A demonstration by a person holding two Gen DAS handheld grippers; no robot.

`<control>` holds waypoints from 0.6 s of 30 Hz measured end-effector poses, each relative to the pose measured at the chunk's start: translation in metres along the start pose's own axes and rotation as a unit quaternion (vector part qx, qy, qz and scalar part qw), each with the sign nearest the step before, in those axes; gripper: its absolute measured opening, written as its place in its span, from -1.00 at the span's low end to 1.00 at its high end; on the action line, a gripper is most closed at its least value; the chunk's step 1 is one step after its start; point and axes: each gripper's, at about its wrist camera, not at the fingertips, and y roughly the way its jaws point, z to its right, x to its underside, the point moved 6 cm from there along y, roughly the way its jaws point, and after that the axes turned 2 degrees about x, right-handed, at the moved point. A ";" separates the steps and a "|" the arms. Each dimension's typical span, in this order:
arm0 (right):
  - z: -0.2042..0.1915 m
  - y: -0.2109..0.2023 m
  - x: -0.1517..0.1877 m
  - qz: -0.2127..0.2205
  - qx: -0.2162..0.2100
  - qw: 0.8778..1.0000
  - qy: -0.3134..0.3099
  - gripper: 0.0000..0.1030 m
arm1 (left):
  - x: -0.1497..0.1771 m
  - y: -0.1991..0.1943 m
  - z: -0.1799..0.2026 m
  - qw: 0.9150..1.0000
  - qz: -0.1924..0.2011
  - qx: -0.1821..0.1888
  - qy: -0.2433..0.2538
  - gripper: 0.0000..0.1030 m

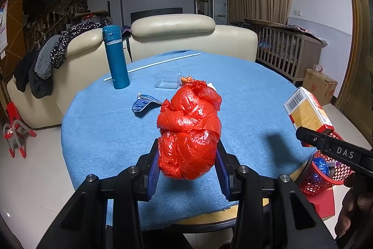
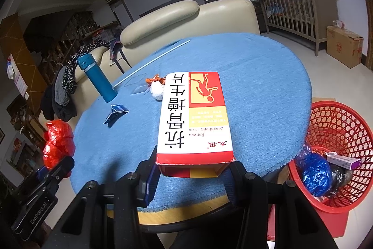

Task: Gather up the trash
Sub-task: 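Carry the medicine box and red bag toward the red basket with both tools, then release the medicine box into the basket with the right tool while the left tool drops the red bag in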

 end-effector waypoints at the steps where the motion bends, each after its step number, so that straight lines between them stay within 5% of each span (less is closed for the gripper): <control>1: 0.002 0.000 0.000 0.001 0.001 1.000 0.002 -0.02 | 0.000 0.000 0.001 1.000 -0.001 0.000 0.002 -0.14; 18: 0.058 -0.010 0.000 0.018 0.005 0.996 0.082 -0.02 | 0.003 0.001 0.036 0.998 -0.008 0.002 0.066 -0.14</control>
